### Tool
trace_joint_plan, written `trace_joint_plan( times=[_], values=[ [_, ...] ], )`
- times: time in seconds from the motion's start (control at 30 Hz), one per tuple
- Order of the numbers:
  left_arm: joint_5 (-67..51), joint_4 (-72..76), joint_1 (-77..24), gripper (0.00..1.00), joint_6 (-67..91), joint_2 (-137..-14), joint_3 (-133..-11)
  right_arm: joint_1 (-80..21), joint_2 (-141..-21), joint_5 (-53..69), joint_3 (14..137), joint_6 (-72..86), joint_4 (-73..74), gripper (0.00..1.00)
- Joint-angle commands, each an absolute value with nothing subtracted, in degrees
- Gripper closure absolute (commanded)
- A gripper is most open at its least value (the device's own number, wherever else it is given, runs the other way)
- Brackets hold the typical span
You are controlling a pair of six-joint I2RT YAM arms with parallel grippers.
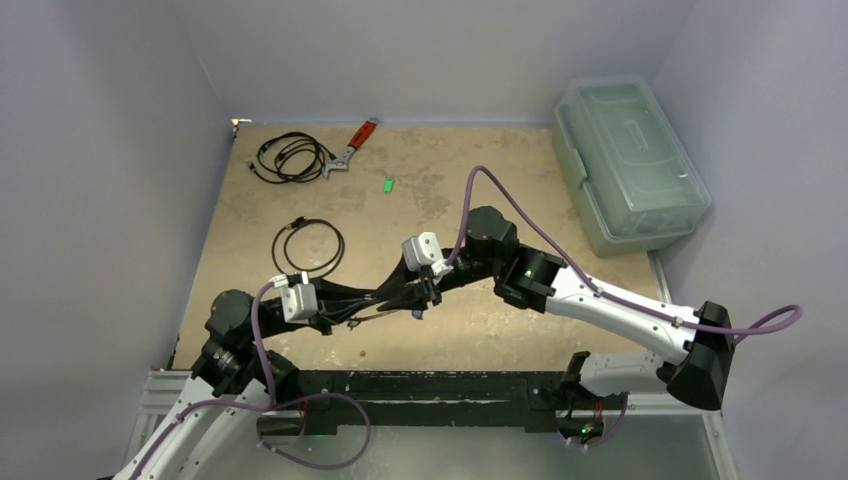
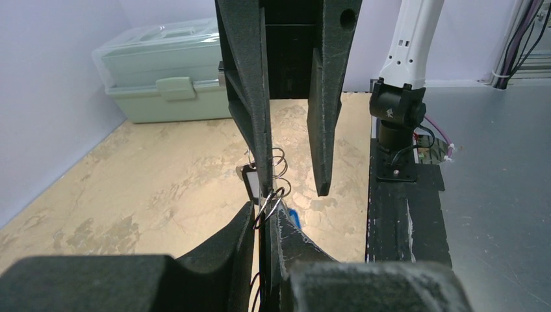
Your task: Put the keys on the keyring
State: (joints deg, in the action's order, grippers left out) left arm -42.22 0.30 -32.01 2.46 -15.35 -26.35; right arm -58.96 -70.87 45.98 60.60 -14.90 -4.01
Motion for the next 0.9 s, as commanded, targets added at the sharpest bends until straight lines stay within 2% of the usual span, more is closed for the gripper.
trace_joint_plan(
  times=[0.0,0.2,0.53,0.77,0.87],
  values=[
    [-42.65,4.16,-32.17,1.00,3.35,-15.58,-26.24,-59.96,-70.78,44.56,61.79,-14.21,-5.80,0.69],
    [-42.70,4.22,-32.17,1.00,3.44,-15.65,-26.23,-60.68,-71.72,43.32,62.40,-14.58,-5.16,0.75],
    [-43.27,4.77,-32.17,1.00,3.65,-15.61,-25.96,-61.25,-72.91,40.44,62.91,-14.74,-4.85,0.78],
    [-43.26,4.89,-32.16,1.00,3.73,-15.60,-25.77,-61.52,-73.77,39.99,63.65,-15.71,-3.50,0.97],
    [-43.23,4.88,-32.17,1.00,3.73,-15.56,-25.76,-61.52,-72.87,40.02,62.97,-16.13,-3.54,1.00]
  ],
)
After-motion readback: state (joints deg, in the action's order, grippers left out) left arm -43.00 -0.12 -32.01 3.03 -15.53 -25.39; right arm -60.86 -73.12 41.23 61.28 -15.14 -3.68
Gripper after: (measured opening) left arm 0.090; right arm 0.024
